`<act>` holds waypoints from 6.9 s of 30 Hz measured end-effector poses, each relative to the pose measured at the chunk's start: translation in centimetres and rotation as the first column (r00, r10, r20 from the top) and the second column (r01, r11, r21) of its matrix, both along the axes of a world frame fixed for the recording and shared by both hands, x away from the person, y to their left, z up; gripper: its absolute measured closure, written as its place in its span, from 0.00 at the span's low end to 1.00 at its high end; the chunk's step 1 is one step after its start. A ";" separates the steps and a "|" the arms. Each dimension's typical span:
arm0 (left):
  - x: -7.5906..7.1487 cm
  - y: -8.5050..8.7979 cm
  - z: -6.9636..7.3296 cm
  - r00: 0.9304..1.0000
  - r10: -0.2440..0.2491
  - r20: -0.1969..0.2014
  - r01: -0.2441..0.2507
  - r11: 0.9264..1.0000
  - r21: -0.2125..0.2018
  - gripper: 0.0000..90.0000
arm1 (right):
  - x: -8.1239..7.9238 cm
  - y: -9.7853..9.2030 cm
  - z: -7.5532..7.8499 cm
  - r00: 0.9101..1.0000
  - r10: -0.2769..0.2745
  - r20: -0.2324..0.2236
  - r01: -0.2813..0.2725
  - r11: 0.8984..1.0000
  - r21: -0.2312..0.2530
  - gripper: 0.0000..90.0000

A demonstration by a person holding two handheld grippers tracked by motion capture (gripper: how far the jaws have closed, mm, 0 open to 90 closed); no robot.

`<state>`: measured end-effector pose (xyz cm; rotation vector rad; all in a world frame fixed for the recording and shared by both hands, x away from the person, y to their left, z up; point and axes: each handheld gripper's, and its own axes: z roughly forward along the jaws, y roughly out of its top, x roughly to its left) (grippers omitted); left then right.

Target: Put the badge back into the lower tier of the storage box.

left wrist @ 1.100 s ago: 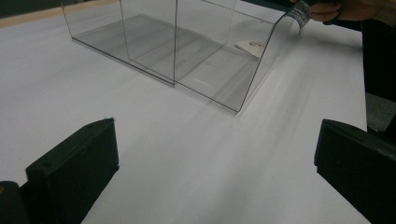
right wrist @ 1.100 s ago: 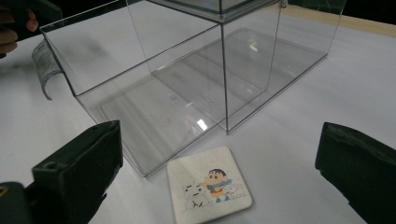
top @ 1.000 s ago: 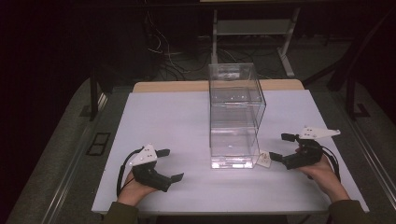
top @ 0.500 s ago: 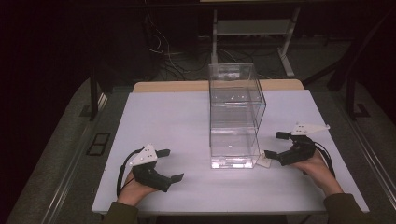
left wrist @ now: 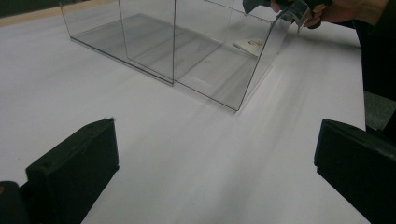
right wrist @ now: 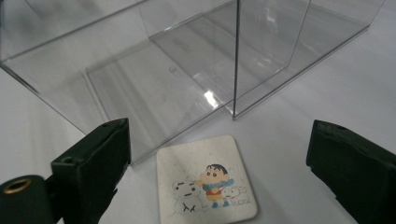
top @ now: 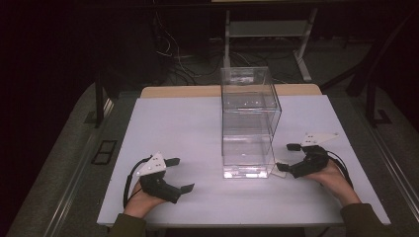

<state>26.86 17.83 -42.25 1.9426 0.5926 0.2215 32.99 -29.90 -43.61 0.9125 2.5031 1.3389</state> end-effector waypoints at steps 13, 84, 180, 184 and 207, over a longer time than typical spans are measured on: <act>0.0 0.0 0.0 1.000 -0.002 0.000 0.002 1.000 0.005 0.00 | -0.2 0.6 -0.5 0.999 0.038 0.000 -0.037 0.997 -0.063 0.20; -0.1 -0.1 -0.1 1.000 -0.009 -0.006 0.009 1.000 0.001 0.00 | -0.3 1.6 -1.7 0.997 0.077 -0.017 -0.079 0.981 -0.176 0.36; -0.1 -0.7 -0.4 0.999 -0.037 0.002 0.037 0.999 -0.036 0.00 | -1.9 0.5 8.5 0.997 0.033 0.065 -0.036 0.998 0.050 0.36; -0.1 -0.7 -0.4 0.999 -0.038 0.004 0.038 0.999 -0.034 0.00 | -1.8 1.1 8.6 0.997 0.040 0.066 -0.044 0.998 0.052 0.36; -0.1 -0.6 -0.3 0.999 -0.042 0.010 0.042 0.999 -0.034 0.00 | -1.1 3.9 9.1 0.994 0.086 0.068 -0.091 0.994 0.062 0.36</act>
